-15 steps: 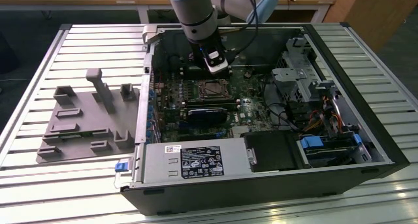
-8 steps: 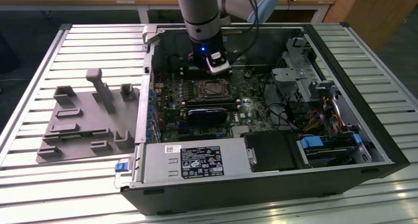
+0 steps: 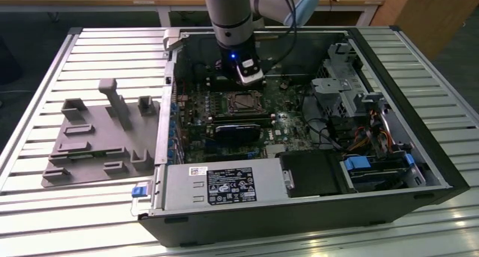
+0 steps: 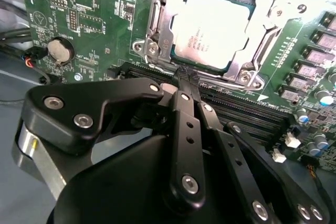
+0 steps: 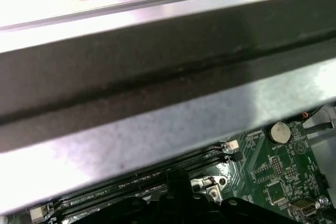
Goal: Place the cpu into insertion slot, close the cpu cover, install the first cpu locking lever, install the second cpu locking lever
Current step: 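Install the first cpu locking lever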
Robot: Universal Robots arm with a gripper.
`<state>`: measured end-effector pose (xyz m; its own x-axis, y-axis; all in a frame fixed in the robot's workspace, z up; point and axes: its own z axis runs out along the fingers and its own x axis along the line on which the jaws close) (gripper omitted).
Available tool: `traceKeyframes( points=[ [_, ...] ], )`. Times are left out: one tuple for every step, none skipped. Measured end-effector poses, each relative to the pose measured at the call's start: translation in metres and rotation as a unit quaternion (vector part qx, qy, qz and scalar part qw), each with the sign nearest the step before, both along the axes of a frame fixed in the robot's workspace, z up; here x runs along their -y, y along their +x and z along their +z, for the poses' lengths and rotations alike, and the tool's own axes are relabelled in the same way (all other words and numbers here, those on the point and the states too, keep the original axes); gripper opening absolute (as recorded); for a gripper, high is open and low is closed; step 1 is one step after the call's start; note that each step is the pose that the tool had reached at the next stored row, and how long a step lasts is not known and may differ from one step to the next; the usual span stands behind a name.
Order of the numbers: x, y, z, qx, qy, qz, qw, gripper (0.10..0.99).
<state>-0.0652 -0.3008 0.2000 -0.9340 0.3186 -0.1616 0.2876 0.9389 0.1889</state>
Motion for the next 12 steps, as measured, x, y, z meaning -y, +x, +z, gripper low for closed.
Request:
traceKeyframes(
  points=[
    [0.0, 0.0, 0.0008, 0.0, -0.0016, 0.0, 1.0, 0.102],
    [0.0001, 0.0, 0.0018, -0.0001, -0.0033, 0.0, 1.0, 0.102],
    [0.0, 0.0001, 0.0032, -0.0001, -0.0043, 0.0, 1.0, 0.102],
    [0.0, 0.0001, 0.005, -0.0001, -0.0046, 0.0, 1.0, 0.102],
    [0.0, 0.0002, 0.007, -0.0001, -0.0045, 0.0, 1.0, 0.102],
    [0.0, 0.0001, 0.0089, -0.0001, -0.0045, 0.0, 1.0, 0.102],
    [0.0, 0.0001, 0.0104, -0.0001, -0.0046, 0.0, 1.0, 0.102],
    [0.0, 0.0002, 0.0113, -0.0001, -0.0046, 0.0, 1.0, 0.102],
    [0.0, 0.0002, 0.0116, 0.0, -0.0052, -0.001, 1.0, 0.102],
    [-0.0001, 0.0002, 0.0116, 0.0, -0.0066, -0.001, 1.0, 0.102],
    [0.0, 0.0002, 0.0116, -0.0001, -0.0081, -0.001, 1.0, 0.102],
    [0.0, 0.0002, 0.0117, -0.0001, -0.0099, -0.001, 1.0, 0.102]
  ],
)
